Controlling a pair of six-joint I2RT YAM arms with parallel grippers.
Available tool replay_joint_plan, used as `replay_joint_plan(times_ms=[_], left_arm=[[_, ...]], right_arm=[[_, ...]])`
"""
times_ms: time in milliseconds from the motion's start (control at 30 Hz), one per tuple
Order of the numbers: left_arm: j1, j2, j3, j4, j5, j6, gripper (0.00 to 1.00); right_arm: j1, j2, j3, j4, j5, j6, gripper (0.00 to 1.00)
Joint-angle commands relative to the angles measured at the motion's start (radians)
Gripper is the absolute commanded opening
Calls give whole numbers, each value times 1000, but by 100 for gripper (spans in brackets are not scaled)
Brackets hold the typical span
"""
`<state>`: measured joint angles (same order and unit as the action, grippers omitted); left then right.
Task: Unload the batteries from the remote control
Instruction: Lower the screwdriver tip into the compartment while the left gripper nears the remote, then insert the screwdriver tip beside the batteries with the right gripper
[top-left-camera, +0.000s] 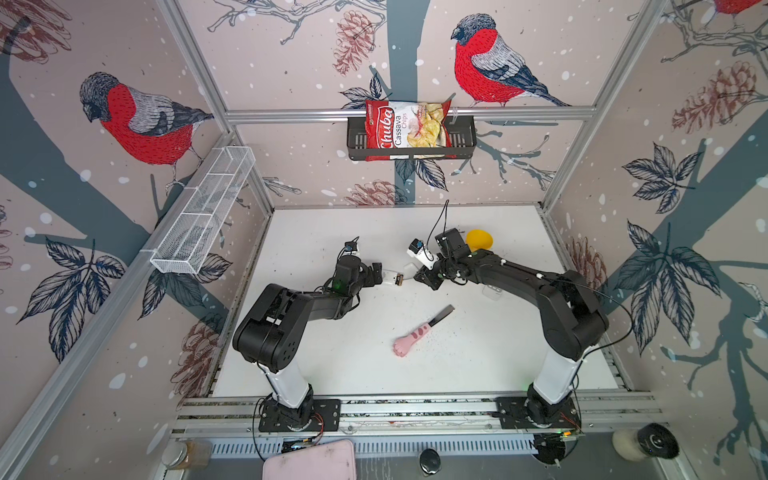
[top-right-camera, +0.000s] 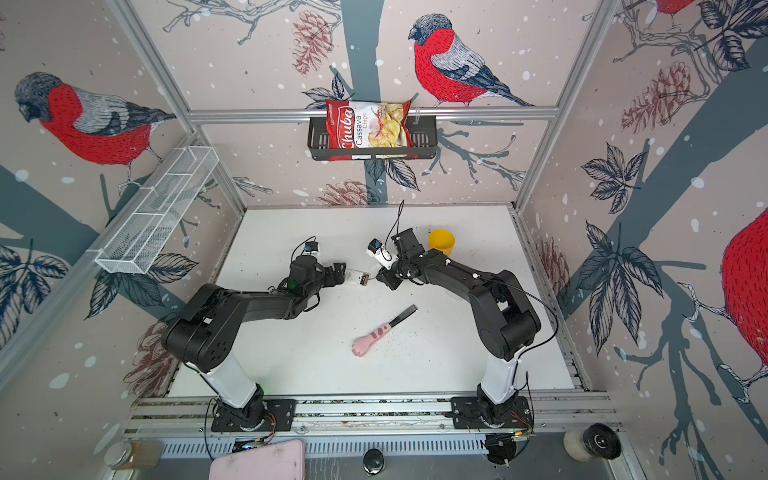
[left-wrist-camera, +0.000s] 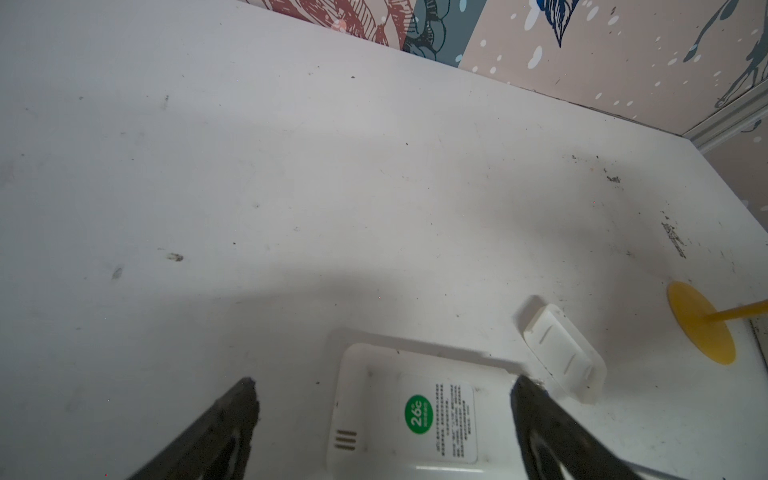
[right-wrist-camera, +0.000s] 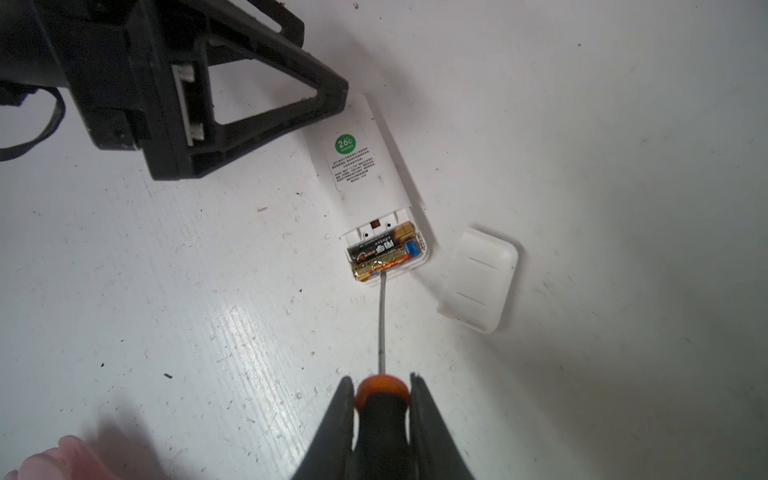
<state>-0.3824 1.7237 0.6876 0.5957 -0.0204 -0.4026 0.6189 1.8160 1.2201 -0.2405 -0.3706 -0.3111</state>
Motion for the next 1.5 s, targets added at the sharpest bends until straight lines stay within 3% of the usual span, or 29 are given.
replay_joint_plan(times_ms=[0,933,1467], left_arm=[[2,18,20,-29,31,11,94],[3,109,33,-7,126,-5,74],[4,99,17,0,132,-12,71]], right_arm=[[1,11,9,19,9,1,0],[-23,59,-38,137,-115,65,0],[-42,56,-86,231,-163,113,0]])
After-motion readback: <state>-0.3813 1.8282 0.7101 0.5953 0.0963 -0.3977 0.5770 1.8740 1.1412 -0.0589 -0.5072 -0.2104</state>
